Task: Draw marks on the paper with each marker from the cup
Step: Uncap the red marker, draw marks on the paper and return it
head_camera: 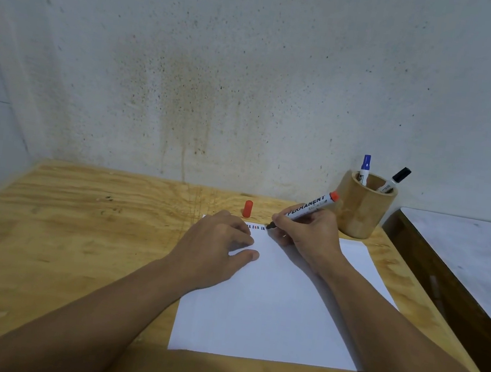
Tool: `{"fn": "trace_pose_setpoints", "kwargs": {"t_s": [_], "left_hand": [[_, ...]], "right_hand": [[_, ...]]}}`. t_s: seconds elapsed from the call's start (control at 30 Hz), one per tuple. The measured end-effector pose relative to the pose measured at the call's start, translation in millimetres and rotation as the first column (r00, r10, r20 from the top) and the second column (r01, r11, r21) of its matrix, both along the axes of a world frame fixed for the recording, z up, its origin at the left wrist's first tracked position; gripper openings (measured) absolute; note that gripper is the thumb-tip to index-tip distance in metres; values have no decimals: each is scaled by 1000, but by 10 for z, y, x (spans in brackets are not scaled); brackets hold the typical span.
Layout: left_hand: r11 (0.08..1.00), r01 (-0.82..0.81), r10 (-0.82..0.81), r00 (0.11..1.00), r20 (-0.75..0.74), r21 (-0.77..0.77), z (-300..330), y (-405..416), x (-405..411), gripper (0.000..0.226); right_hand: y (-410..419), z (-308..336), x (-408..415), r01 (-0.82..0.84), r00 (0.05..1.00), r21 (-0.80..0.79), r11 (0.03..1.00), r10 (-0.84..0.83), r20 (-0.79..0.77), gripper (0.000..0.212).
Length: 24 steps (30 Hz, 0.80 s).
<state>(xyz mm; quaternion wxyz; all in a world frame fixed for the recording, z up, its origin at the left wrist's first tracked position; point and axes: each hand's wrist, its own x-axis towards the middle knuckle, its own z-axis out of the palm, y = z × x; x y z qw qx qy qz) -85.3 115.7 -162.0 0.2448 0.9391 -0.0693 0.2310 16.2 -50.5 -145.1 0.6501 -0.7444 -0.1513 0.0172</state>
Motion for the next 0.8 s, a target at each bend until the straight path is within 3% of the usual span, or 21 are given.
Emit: {"fn": "trace_pose_setpoints", "kwargs": {"t_s": [0.43, 0.6, 0.7, 0.8], "left_hand": [[1000, 4, -3, 1000, -13, 20, 7, -1, 2, 30], [1000, -5, 6, 999, -51, 17, 24, -11, -1, 29], [993, -69, 61, 995, -77, -93, 117, -35, 21, 23], [921, -249, 244, 968, -55, -301, 274, -71, 173, 20]], "right_hand": [[-6, -26, 28, 4, 999, -84, 996, -1, 39, 11], [-4, -13, 6, 5, 999, -34, 999, -3, 36, 10], [-33, 14, 18, 55, 998, 84, 995, -57, 18, 10], [-60, 21, 41, 82, 994, 253, 964, -60, -93, 13]]}}
